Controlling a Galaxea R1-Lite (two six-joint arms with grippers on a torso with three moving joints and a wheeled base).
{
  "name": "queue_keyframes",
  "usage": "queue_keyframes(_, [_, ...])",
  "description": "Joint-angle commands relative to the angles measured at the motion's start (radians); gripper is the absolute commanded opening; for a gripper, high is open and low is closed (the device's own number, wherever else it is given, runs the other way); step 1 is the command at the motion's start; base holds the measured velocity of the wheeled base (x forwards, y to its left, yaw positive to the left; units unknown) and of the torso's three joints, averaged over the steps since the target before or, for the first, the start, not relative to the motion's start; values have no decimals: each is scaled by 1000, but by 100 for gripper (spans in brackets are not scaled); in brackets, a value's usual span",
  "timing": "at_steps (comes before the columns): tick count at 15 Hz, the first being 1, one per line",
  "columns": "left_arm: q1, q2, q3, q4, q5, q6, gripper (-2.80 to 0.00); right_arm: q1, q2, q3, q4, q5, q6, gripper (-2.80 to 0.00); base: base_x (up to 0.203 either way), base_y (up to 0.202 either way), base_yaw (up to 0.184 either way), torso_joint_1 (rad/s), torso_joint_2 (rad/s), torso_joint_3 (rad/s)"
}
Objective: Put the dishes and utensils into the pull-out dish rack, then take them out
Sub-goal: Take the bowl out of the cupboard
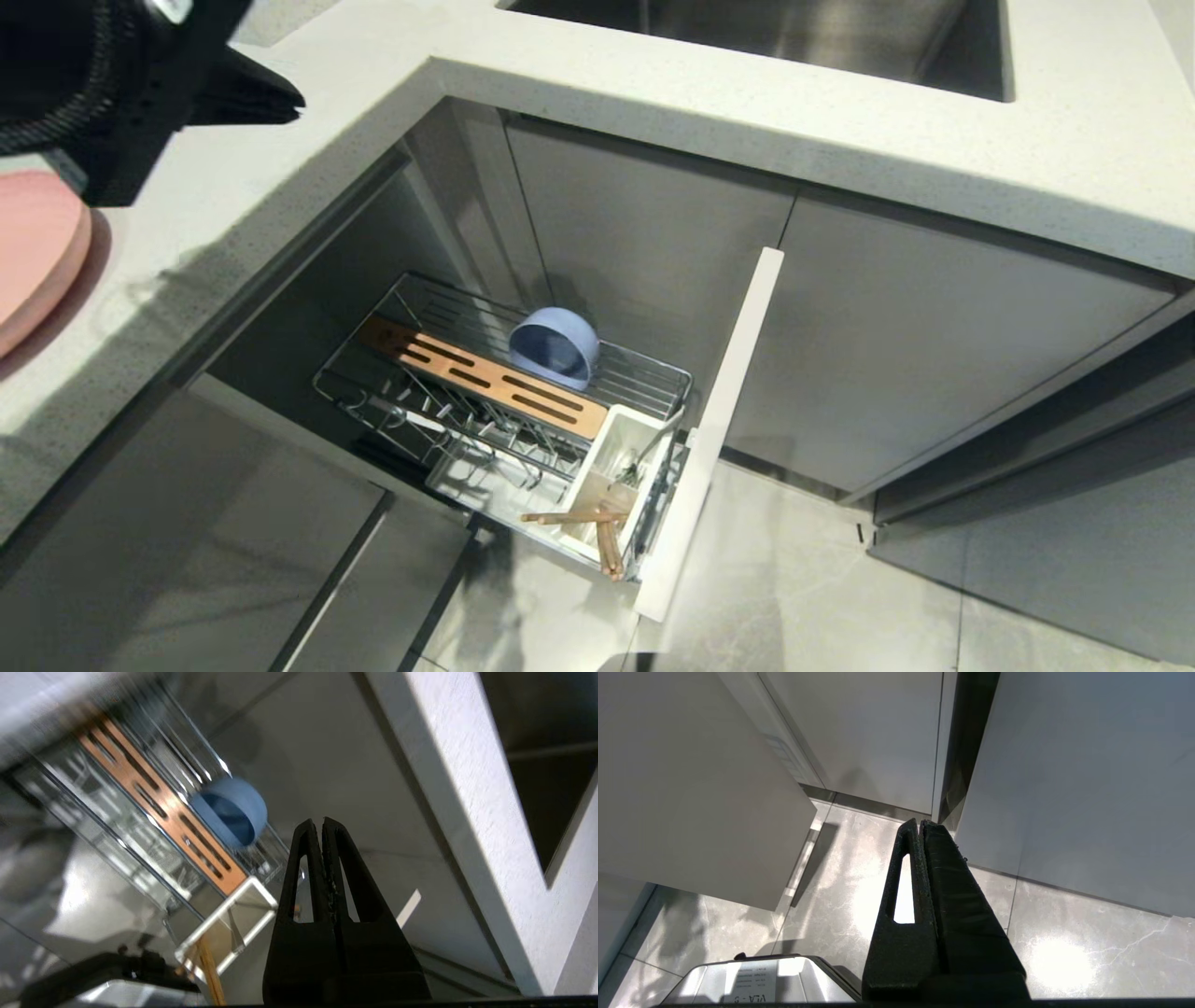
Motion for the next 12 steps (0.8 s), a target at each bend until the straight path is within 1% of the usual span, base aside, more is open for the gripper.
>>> queue_keyframes(1, [-10, 97, 21, -1, -24, -35, -280, 0, -4, 0, 0, 0, 1, -280, 0, 0, 0, 0, 0, 0])
queue_keyframes(3, [-10, 157, 52, -21, -33, -45, -280, 0, -4, 0, 0, 0, 1, -280, 0, 0, 0, 0, 0, 0])
queue_keyframes(5, [-3, 218, 95, -72, -34, -46, -280, 0, -4, 0, 0, 0, 1, -280, 0, 0, 0, 0, 0, 0])
queue_keyframes(7, [31, 282, 125, -124, -35, -44, -280, 0, -4, 0, 0, 0, 1, -280, 0, 0, 0, 0, 0, 0])
queue_keyframes(10, [55, 371, 175, -221, -42, -32, -280, 0, -4, 0, 0, 0, 1, -280, 0, 0, 0, 0, 0, 0])
queue_keyframes(12, [73, 420, 199, -281, -71, -30, -280, 0, -4, 0, 0, 0, 1, -280, 0, 0, 0, 0, 0, 0])
